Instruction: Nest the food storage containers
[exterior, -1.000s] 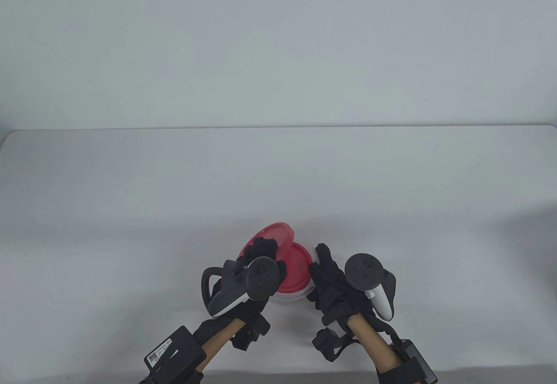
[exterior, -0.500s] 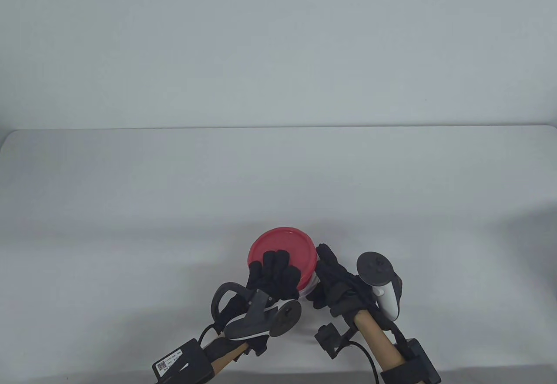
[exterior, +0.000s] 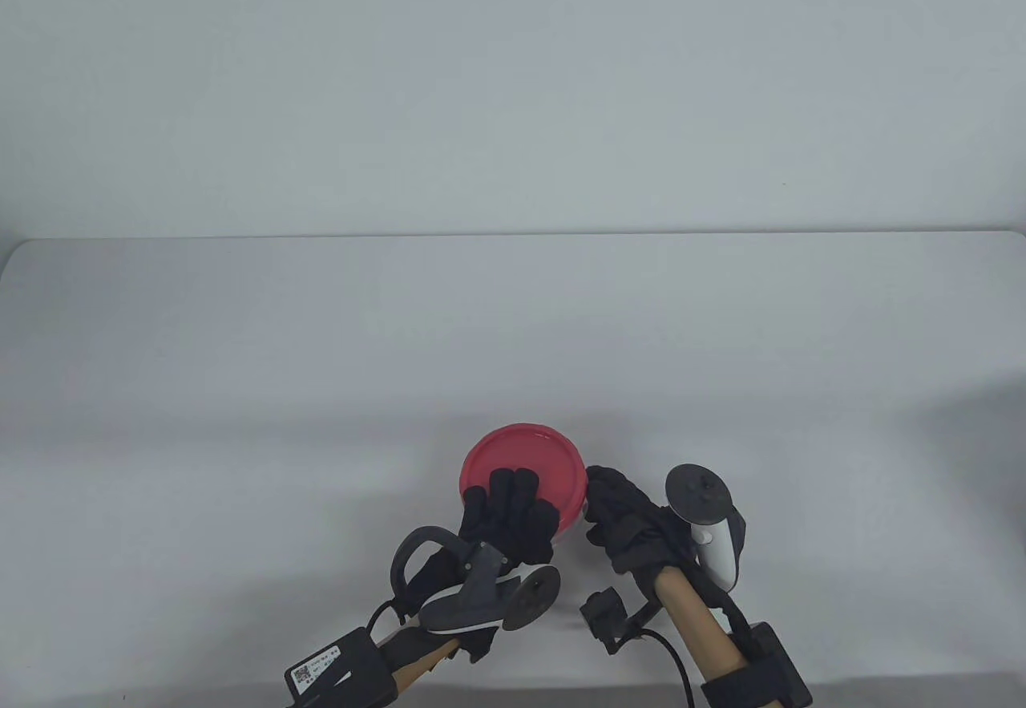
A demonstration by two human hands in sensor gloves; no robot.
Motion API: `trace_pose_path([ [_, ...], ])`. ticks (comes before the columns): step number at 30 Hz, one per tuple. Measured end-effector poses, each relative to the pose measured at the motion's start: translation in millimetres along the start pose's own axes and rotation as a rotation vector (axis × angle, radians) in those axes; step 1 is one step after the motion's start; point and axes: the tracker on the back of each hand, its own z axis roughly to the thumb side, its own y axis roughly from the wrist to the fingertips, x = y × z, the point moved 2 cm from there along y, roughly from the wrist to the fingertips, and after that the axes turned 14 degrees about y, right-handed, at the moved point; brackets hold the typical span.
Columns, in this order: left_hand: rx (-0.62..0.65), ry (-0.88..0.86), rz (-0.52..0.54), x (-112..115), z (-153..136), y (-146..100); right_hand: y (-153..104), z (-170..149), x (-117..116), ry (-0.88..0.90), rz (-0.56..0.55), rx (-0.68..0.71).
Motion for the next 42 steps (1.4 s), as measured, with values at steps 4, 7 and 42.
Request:
trace_pose_path([
  [4, 0.001, 0.015, 0.007, 0, 1, -1, 3, -5, 1, 0.065, 0.006, -0.025],
  [7, 0.0, 0.012, 0.007, 0, 1, -1, 5, -8, 1, 0.138, 0.03, -0.047],
  [42, 0.057, 0.026, -0.099, -3, 2, 5, 6, -11, -1, 0.258, 0.105, -0.093],
])
